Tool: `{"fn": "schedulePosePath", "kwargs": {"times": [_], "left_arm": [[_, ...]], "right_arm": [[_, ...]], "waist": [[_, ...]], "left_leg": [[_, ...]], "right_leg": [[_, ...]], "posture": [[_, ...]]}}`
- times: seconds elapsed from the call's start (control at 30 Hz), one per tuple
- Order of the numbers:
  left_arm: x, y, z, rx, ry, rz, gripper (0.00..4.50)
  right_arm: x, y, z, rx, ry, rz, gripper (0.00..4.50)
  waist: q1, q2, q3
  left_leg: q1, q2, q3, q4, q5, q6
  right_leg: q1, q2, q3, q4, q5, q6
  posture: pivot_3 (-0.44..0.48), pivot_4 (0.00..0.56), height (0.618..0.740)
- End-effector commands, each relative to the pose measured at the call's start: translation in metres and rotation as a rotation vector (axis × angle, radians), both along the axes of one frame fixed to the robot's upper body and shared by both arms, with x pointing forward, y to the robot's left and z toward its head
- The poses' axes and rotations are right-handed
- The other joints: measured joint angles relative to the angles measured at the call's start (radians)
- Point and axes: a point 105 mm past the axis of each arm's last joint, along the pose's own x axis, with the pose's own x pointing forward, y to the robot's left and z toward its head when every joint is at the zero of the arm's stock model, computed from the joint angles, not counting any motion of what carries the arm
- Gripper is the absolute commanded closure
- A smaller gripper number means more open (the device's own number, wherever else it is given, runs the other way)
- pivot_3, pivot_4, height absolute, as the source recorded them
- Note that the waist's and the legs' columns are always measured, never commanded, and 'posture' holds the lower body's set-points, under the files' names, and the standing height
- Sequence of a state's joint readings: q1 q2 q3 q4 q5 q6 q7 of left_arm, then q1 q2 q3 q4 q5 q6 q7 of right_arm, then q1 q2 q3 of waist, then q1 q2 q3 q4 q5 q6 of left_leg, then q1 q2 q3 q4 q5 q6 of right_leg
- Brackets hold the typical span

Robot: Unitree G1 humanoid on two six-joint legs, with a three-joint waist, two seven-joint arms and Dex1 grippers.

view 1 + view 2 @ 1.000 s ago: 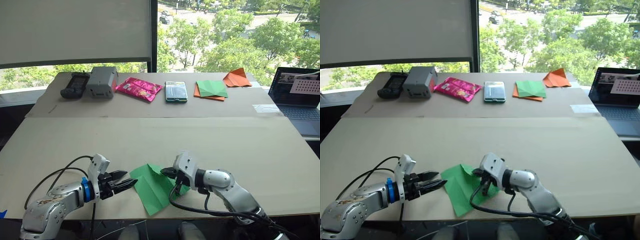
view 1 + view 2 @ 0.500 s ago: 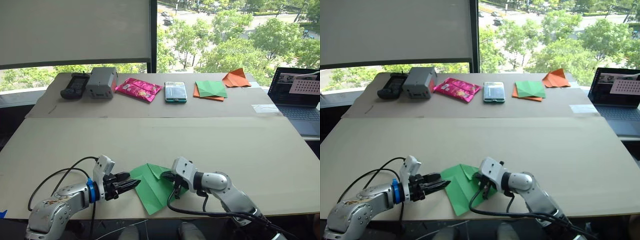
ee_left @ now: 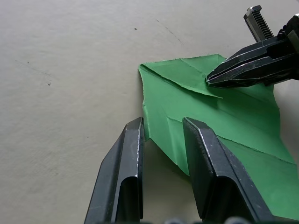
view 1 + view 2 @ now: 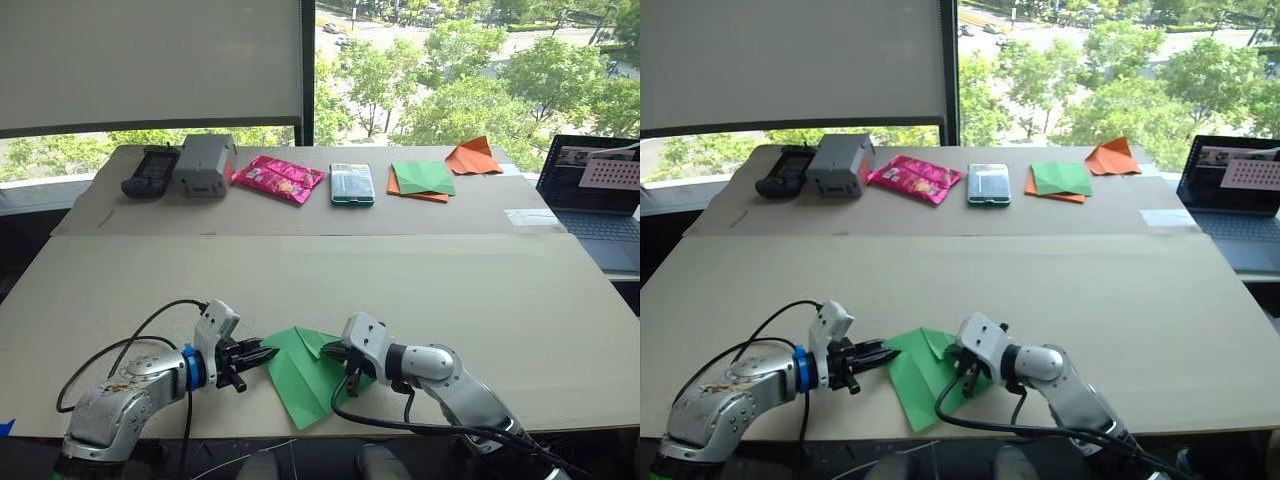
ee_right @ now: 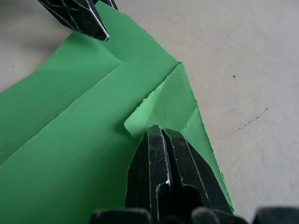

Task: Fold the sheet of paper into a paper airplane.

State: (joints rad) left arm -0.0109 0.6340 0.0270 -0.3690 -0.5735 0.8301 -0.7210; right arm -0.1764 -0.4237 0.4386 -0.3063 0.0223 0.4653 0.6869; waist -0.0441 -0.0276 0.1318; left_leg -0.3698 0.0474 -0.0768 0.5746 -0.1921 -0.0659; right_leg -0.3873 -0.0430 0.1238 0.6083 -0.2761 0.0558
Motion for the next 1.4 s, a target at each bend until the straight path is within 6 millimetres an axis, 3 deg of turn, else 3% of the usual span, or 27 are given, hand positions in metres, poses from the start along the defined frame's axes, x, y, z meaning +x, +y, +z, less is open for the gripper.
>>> {"fn": "schedulePosePath", "kwargs": {"times": [0.03,0.5,0.67,0.8,0.93,1.07,1.23,1.4], "left_arm": [[0.005,-0.002,0.006,0.057,-0.058,-0.048,3.15],[-0.005,0.007,-0.003,-0.064,0.074,0.038,3.15],[-0.005,0.005,-0.002,-0.072,0.069,0.044,4.46],[-0.006,0.006,-0.004,-0.056,0.072,0.038,4.46],[-0.002,0.006,-0.002,0.015,0.024,0.006,4.46],[0.016,-0.002,0.008,0.119,-0.103,-0.056,4.46],[0.032,-0.017,0.020,0.279,-0.262,-0.250,4.46],[0.038,-0.012,0.010,0.436,-0.358,-0.364,4.46]], "right_arm": [[-0.002,0.000,-0.001,-0.002,0.018,-0.016,4.50],[0.001,0.003,0.003,0.008,0.011,-0.028,4.50],[0.001,0.003,0.003,0.009,0.012,-0.026,4.50],[0.000,0.002,0.002,0.006,0.015,-0.028,4.50],[0.001,0.003,0.003,0.000,0.011,-0.026,4.50],[0.002,0.008,0.009,0.009,0.002,-0.025,4.50],[0.006,0.013,0.013,0.032,-0.001,-0.046,4.50],[0.009,0.013,0.014,0.037,-0.002,-0.070,4.50]], "waist": [[-0.001,0.000,0.000],[-0.001,0.000,0.000],[-0.002,0.000,0.000],[-0.002,0.000,0.000],[-0.002,0.000,0.000],[0.003,0.000,0.000],[0.000,0.000,0.000],[-0.004,0.002,0.000]], "left_leg": [[0.000,0.000,0.000,0.000,0.000,0.000],[0.000,0.000,0.000,0.000,0.000,0.000],[0.000,0.000,0.000,0.000,0.000,0.000],[0.000,0.000,0.000,0.000,0.000,0.000],[0.000,0.000,0.000,0.000,0.000,0.000],[0.000,0.000,0.000,0.000,0.000,0.000],[-0.001,0.000,0.000,0.000,0.000,0.000],[-0.001,0.000,0.000,-0.001,0.004,0.007]], "right_leg": [[0.000,0.000,0.000,0.000,0.000,0.000],[0.000,0.000,0.000,0.001,0.000,0.000],[0.000,0.000,0.000,0.001,0.000,0.000],[0.000,0.000,0.000,0.001,0.000,0.000],[0.000,0.000,0.000,0.001,0.000,0.000],[0.000,0.000,0.000,0.001,0.000,0.000],[0.000,0.000,0.000,0.000,0.000,0.000],[0.000,0.000,0.000,0.001,0.000,0.000]], "posture": [[0.000,0.150,0.740],[0.000,0.150,0.740],[0.000,0.150,0.740],[0.000,0.150,0.740],[0.000,0.150,0.740],[0.000,0.150,0.740],[0.000,0.150,0.740],[0.000,0.150,0.740]]}}
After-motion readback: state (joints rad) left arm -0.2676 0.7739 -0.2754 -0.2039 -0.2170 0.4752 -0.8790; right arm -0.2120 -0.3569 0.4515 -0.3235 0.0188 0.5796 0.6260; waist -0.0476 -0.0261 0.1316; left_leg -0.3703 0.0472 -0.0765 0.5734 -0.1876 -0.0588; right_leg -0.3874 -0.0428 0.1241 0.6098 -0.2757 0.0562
